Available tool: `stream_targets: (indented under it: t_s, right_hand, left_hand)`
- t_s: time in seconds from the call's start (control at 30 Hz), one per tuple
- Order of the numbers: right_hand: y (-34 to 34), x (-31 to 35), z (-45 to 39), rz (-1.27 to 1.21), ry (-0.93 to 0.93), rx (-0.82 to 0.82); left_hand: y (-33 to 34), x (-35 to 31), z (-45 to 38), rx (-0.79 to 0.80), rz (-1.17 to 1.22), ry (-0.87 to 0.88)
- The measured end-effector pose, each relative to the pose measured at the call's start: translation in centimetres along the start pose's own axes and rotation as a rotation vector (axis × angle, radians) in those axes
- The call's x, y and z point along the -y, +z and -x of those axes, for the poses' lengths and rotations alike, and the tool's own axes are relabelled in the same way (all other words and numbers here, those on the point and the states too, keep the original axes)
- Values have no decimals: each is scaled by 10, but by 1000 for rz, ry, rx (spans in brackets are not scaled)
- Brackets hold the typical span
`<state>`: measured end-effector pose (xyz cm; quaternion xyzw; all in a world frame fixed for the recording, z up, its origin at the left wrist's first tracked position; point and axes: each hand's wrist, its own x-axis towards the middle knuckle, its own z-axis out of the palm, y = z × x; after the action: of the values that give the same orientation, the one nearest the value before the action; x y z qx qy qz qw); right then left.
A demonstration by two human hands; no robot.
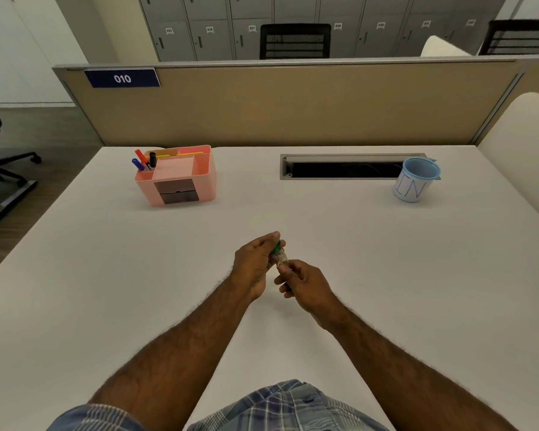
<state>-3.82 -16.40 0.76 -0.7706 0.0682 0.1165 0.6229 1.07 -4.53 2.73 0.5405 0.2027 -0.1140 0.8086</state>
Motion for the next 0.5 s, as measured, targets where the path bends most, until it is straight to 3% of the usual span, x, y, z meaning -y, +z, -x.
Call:
stream_targets:
  t_s: [0.27, 0.5]
  right_hand:
    - [-4, -6, -3, -50, -52, 1]
    - [-29, -5, -20, -90, -109, -150]
  left_hand:
    - [-6, 3, -19, -96, -49, -93]
    - [-14, 10, -41, -119, -125, -160]
